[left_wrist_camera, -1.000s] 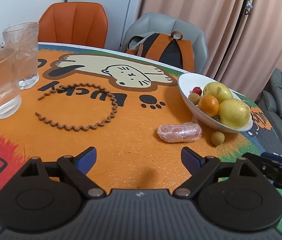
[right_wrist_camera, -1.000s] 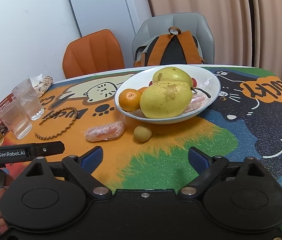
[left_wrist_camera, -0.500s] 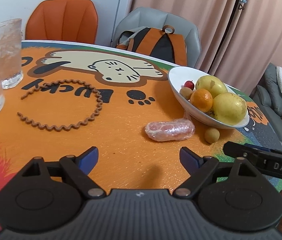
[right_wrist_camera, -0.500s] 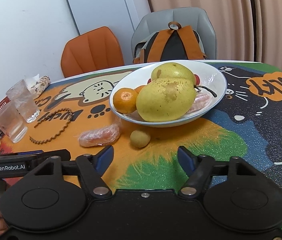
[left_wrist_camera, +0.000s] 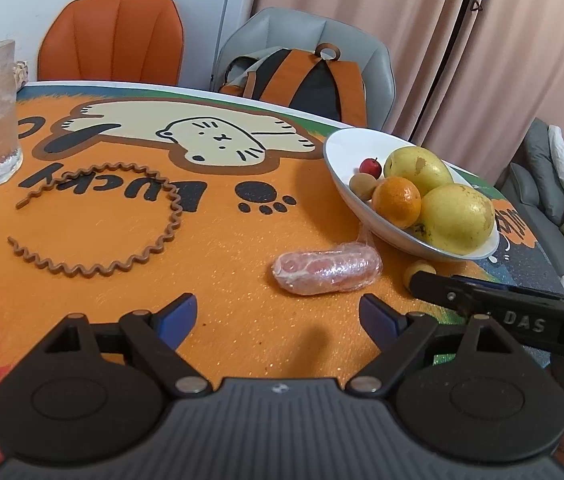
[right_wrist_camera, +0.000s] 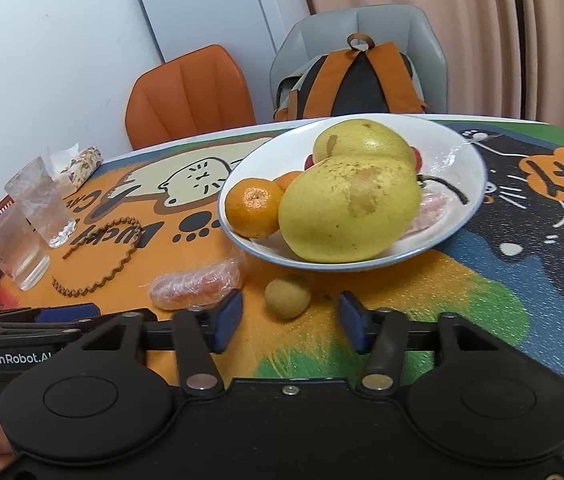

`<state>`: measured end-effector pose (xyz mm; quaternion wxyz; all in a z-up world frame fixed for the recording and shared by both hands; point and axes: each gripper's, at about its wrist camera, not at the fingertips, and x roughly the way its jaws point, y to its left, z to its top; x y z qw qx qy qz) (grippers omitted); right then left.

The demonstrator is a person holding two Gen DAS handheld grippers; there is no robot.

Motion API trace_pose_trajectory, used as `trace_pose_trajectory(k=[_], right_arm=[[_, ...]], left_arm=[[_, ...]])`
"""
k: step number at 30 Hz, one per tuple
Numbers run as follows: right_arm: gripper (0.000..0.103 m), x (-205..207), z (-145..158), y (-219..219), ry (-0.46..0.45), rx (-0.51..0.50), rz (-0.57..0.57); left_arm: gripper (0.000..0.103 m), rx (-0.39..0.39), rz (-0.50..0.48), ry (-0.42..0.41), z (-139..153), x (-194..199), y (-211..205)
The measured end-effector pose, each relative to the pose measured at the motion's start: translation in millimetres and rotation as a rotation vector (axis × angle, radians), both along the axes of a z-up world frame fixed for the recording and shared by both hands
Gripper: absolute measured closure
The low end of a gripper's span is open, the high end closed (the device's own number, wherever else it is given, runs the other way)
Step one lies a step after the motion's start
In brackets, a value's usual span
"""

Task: Organize fruits
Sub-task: 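Grasp the small brown round fruit on the table with the right tool, then carry the brown fruit to the plate with the right tool while the left grasps the wrapped pink package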

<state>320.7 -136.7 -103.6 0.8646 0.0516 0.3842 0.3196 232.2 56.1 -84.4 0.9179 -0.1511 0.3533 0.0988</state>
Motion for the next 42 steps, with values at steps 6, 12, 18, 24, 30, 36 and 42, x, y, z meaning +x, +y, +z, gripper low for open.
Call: trace_pose_trajectory(k=[6,12,18,24,30,36,42], right_arm=[[0.08,-0.7,-0.3,-3.0,0.01,0.012,0.03],[0.08,-3.9,4.1,-17.3,0.009,0.026,0.008],[0.08,-5.2,7.2,-33.7,0.007,0.03,-0.016],[0.08,-7.8,10.7,-49.4,-0.003,0.035,-0.044],[0.08,-10.0,11.7,-64.7,-0.005,0.046,-0.072],[0.08,-12.3,12.9,-83.2,-0.011,0.052,-0.113],[0.08,-15.1,17.8,-92.6,-0.026,0.051,-0.131]], left_arm=[[0.014,0.011,-0.016,-0.007,3.7,9.8,-6.5],[0.014,0.013,-0.034,-0.001,1.3,24.9,-15.0],[0.014,0.028,-0.054,0.006,-2.1,39.4,-26.5],[0.014,0.075,-0.05,0.011,-7.2,50.5,-36.5],[0.014,0.102,-0.026,0.019,-11.3,57.0,-39.3],[0.014,0.133,0.003,0.027,-14.0,59.4,-42.9],[0.014,0.143,0.066,0.03,-14.3,64.7,-48.6]])
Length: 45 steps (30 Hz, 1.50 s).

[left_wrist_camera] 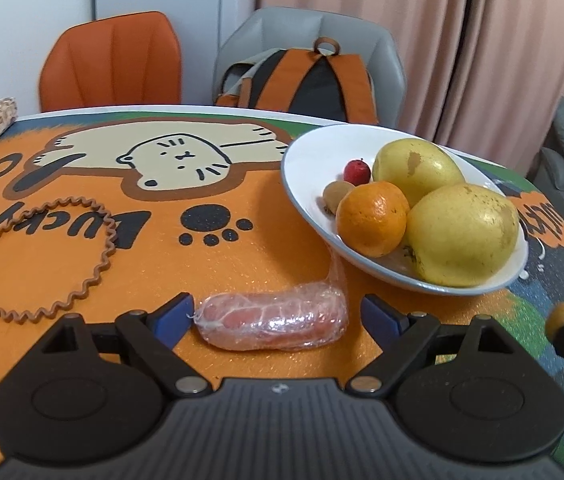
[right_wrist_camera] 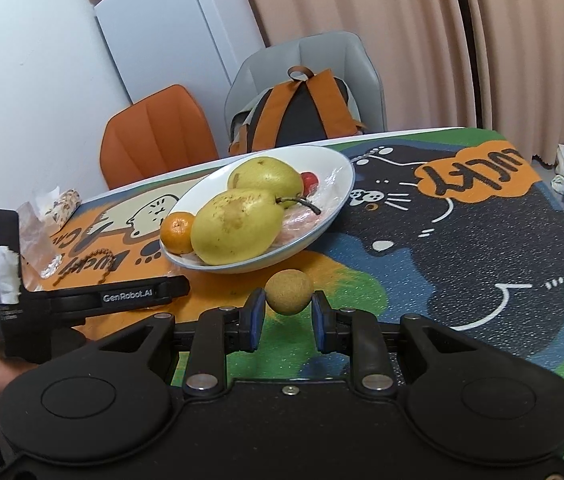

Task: Organize fruits
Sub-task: 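Carry the brown fruit to the plate with the right tool while the left grasps the wrapped pink package, then release the brown fruit into the plate with the right tool while the left lifts the package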

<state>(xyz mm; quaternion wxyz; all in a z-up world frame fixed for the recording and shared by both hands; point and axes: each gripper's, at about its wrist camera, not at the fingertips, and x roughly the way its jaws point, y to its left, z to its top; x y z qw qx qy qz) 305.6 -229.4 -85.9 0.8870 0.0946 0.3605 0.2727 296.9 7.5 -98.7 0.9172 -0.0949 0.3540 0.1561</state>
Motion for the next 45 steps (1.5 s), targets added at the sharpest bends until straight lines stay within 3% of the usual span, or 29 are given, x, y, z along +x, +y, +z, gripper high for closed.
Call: trace_pose_trajectory(k=[8,10,11,15,40,45], right_arm=[[0.08,-1.4,3.8,-7.3,-0.014,0.009,-0.012],[0.08,-1.0,5.8,-8.3,-0.02,0.015,-0.016],[0.08,-0.4,6.6,-8.8,-0.023,0.018,-0.019],[0.08,3.8,10.8,-10.0,-0.037,0.024,-0.03],[0.079,69.0,22.2,14.6,-0.083,0.003,-0.043],[0.074,74.9,22.4,19.2,-0.085,0.015,-0.044]], left_arm=[[0.014,0.05,0.042,0.015,-1.4,-2.5,-2.6],[0.019,0.057,0.036,0.014,-1.3,-3.7,-2.8],[0.027,0.062,0.035,0.011,-0.9,-4.4,-2.9],[0.031,0.061,0.034,0.009,0.9,-6.2,-0.7],[0.032,0.001,0.038,-0.079,31.3,-30.3,33.0],[0.032,0.003,0.037,-0.1,39.0,-33.2,33.7]])
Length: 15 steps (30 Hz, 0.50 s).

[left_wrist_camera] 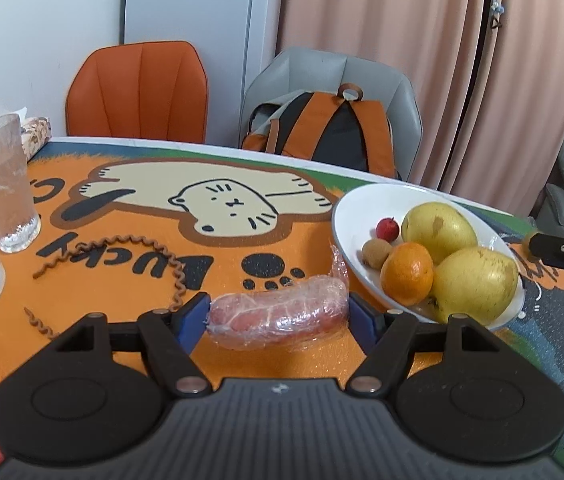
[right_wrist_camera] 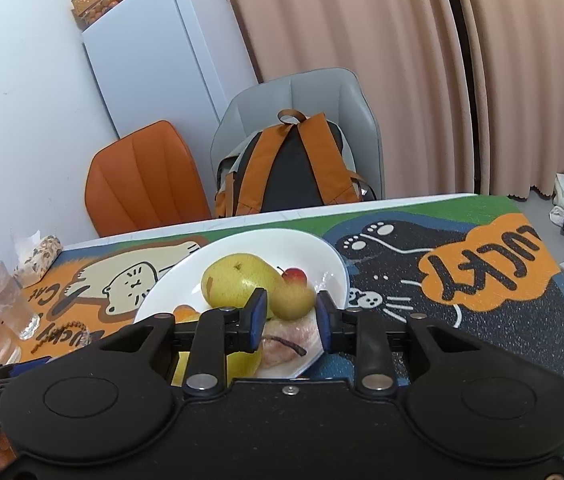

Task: Organize fruits
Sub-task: 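Release the brown fruit into the plate with the right tool while the left lifts the package, then lower the wrapped pink package into the white plate and open the left tool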

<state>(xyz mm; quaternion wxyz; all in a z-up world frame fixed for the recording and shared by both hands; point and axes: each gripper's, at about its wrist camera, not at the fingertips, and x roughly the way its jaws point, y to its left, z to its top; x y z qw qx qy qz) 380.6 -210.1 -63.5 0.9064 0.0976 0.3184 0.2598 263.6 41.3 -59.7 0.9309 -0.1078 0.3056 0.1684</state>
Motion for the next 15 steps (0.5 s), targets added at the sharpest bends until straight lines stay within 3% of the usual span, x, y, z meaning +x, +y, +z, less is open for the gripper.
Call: trace_pose_trajectory(k=[2,15], right_arm=[[0.066,-1.1,1.6,1.8,-0.007,0.003,0.005],[0.058,-20.0,4.9,-3.6,0.001,0.015,0.003]], left_arm=[[0.032,-0.004,-0.004,-0.007,1.7,-0.1,0.4],[0.032,-0.009,-0.052,-0.043,14.0,10.1,-5.4]])
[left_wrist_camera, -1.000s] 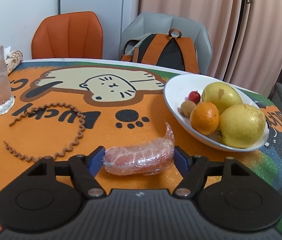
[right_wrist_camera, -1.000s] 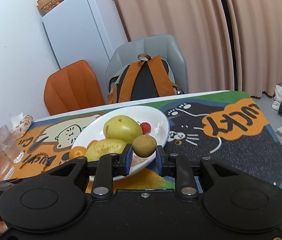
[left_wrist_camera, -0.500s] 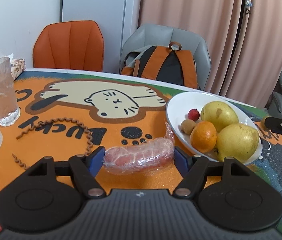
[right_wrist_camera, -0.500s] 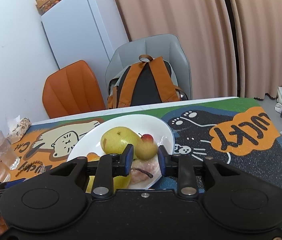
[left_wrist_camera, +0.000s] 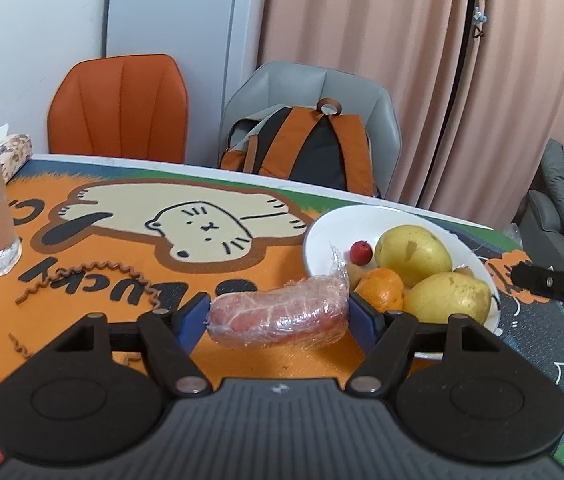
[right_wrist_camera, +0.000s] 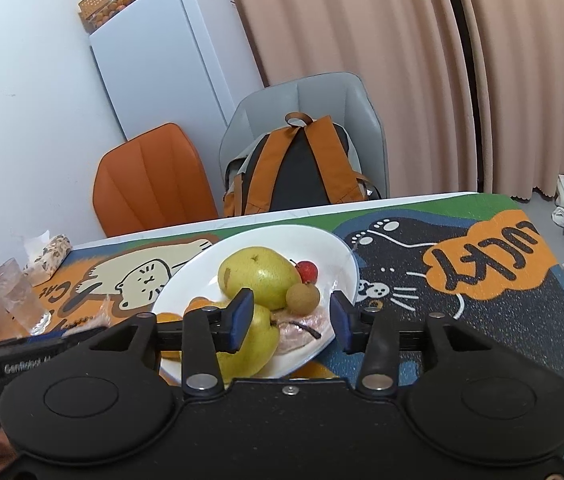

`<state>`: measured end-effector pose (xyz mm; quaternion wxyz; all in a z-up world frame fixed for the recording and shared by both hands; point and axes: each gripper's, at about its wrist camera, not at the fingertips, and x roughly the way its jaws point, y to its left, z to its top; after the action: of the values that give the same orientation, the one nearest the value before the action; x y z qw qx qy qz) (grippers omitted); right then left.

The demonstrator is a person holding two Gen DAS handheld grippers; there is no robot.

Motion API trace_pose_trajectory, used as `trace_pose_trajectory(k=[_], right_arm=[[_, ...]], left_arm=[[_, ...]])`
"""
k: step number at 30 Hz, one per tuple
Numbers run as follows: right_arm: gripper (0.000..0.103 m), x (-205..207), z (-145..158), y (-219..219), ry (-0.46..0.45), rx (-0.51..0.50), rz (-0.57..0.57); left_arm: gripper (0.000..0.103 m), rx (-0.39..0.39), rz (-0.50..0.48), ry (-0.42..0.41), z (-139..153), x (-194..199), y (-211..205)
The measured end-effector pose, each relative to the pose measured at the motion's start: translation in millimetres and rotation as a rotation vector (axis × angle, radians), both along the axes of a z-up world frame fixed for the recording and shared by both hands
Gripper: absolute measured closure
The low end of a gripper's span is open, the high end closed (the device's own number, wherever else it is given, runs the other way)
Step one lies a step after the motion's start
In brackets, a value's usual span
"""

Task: Organize fruits
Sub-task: 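Lower the wrapped pink package into the white plate and open the left tool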

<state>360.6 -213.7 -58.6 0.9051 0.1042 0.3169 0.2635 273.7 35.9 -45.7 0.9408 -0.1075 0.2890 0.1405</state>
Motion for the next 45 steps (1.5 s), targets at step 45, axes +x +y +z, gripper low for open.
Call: trace_pose_trajectory(k=[45], right_arm=[[0.047,-37.5,-6.0,-24.5,0.013,0.012,-0.042]], left_arm=[[0.027,-0.046,-0.083,0.013,12.2,62.8,-6.5]])
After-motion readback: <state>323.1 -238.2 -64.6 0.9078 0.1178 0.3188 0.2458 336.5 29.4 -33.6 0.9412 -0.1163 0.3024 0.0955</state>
